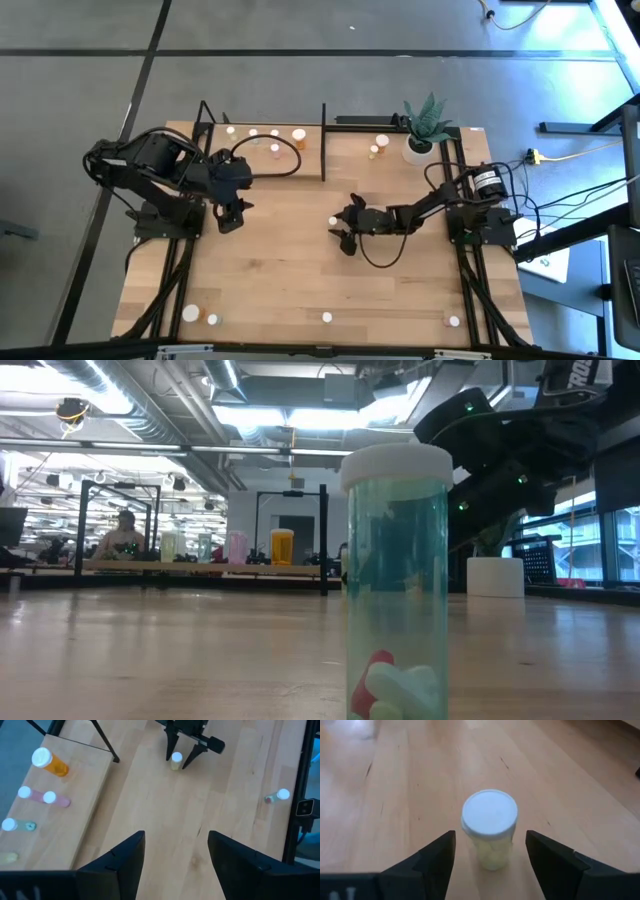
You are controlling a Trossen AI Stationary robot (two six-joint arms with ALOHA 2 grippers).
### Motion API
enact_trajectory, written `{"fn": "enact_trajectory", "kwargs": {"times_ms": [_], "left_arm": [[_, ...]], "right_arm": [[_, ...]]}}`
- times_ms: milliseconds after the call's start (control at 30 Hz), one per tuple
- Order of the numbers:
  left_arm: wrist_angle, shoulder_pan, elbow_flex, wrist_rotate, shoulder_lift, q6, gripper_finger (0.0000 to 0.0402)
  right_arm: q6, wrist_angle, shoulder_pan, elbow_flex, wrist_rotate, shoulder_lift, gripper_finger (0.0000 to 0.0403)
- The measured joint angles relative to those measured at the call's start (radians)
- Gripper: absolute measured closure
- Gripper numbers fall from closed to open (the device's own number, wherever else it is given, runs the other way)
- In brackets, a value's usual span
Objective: Pick and place medicine bottles onto shelf by color
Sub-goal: Put the bottom yellow pill bottle on the shelf and align it with the other yellow pill bottle
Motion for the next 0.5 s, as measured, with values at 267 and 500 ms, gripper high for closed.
{"fn": "enact_trajectory", "kwargs": {"times_ms": [267, 500], "left_arm": [[0.000, 0.000, 0.000, 0.000, 0.000, 0.000, 0.0192], [0.000, 0.000, 0.000, 0.000, 0.000, -0.001, 0.0192]], "right_arm": [[0.000, 0.000, 0.000, 0.000, -0.006, 0.000, 0.0209], [0.000, 0.003, 0.000, 0.000, -0.006, 0.000, 0.0234]]}}
